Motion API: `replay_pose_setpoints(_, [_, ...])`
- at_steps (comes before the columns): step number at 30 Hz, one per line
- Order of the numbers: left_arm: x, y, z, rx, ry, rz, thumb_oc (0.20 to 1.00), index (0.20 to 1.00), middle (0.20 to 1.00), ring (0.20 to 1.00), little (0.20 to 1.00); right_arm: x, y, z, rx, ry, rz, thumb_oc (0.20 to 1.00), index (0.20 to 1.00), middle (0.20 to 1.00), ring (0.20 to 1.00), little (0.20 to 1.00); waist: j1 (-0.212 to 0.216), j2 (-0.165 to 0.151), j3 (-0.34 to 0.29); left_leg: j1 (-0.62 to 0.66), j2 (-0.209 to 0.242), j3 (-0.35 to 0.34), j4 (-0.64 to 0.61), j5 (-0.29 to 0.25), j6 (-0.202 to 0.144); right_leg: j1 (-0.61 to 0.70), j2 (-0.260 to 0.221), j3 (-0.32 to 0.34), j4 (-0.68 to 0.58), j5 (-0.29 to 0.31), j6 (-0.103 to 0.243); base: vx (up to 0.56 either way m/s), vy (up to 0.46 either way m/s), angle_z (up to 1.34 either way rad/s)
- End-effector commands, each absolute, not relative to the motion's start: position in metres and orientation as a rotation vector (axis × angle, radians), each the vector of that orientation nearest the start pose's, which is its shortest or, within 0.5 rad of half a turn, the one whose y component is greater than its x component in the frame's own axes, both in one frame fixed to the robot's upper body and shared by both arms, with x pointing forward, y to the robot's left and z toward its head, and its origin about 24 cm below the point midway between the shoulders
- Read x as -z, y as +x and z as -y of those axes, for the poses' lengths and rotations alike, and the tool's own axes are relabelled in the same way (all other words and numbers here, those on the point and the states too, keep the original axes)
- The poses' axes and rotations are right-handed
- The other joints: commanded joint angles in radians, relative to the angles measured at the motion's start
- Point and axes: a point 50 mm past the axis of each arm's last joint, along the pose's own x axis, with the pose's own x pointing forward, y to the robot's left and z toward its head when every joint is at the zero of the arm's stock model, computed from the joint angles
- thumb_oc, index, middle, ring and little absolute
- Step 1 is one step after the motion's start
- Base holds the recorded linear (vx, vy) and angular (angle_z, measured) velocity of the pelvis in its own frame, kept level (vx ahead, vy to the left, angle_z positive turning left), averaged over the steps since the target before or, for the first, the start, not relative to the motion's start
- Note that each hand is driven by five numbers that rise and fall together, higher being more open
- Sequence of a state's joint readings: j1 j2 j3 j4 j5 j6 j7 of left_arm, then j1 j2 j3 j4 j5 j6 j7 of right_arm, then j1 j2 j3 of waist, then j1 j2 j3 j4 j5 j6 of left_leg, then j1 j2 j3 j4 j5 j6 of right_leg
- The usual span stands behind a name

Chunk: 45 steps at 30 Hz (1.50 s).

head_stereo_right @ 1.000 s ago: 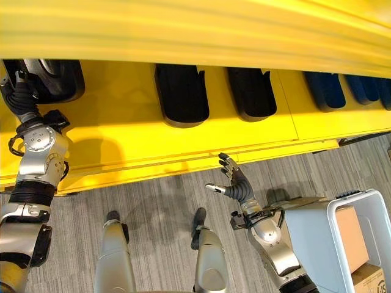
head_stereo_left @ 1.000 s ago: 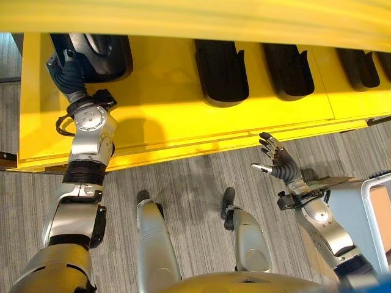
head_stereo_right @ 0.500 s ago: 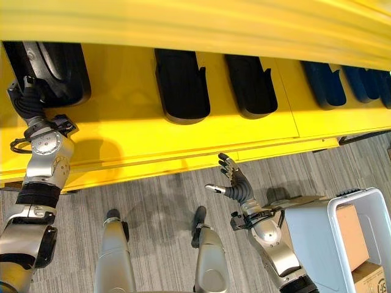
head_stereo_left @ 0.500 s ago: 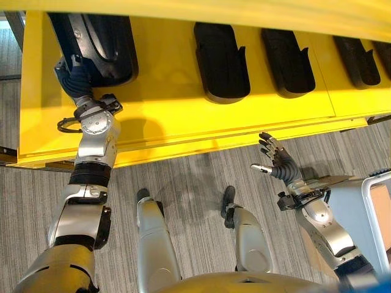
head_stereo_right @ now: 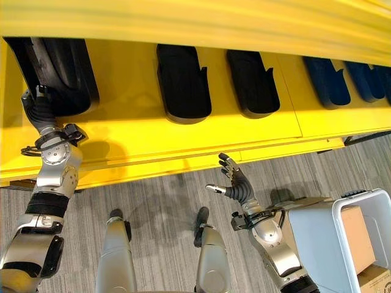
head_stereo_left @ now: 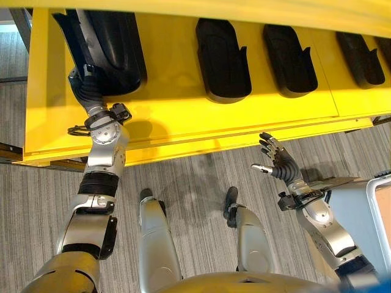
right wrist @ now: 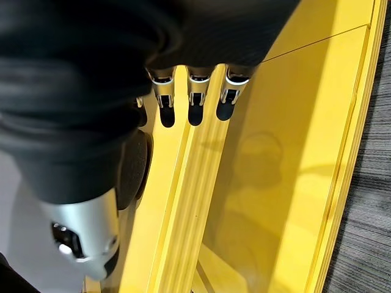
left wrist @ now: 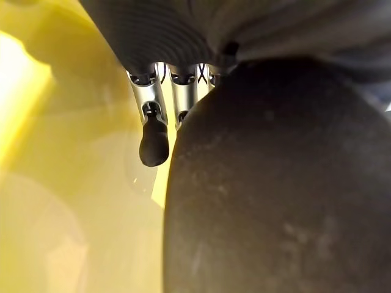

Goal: Move parts from the plastic box to the shelf.

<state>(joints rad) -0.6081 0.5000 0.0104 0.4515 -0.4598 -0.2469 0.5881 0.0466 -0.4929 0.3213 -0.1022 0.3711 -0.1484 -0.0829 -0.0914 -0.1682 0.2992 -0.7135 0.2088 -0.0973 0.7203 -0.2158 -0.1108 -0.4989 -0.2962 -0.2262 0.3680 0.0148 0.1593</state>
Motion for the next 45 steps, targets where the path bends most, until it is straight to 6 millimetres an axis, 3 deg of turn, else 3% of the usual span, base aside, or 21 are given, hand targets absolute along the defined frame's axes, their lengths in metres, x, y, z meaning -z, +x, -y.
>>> replay_pose_setpoints(1, [-0.118,0.332,-0.264,-0.638,-0.174,0.244,0.200,0.200,0.200,0.200,0.200,-0.085,0.232,0.179,-0.242,-0.093,0.193,1.000,1.000,1.000,1.000,1.000,0.013,0.021,-0.013,0.039,-0.021,0.037,-0.150,0.084,0.035,-0.067,-0.010,0.004,0.188,-0.116,-0.034,0.00,0.000,0.00])
replay_pose_setpoints(11, [-0.098,0.320,-0.268,-0.657,-0.214,0.198,0.200,0.200,0.200,0.200,0.200,-0.082,0.230,0.179,-0.248,-0.093,0.177,1.000,1.000,1.000,1.000,1.000,0.028,0.028,-0.011,0.049,-0.022,0.038,-0.157,0.090,0.033,-0.063,-0.016,0.006,0.199,-0.122,-0.035,0.00,0.000,0.00])
replay_pose_setpoints(34, [-0.092,0.314,-0.279,-0.701,-0.240,0.176,0.200,0.200,0.200,0.200,0.200,-0.081,0.229,0.177,-0.260,-0.092,0.169,1.000,1.000,1.000,1.000,1.000,0.042,0.018,0.008,0.039,-0.028,0.033,-0.138,0.086,0.039,-0.061,-0.024,0.006,0.219,-0.129,-0.034,0.00,0.001,0.01])
replay_pose_setpoints(45, [-0.084,0.305,-0.297,-0.759,-0.212,0.140,0.200,0.200,0.200,0.200,0.200,-0.083,0.229,0.177,-0.276,-0.107,0.175,1.000,1.000,1.000,1.000,1.000,0.053,0.022,0.024,0.038,-0.031,0.032,-0.132,0.086,0.042,-0.061,-0.026,0.006,0.227,-0.129,-0.036,0.00,0.000,0.00])
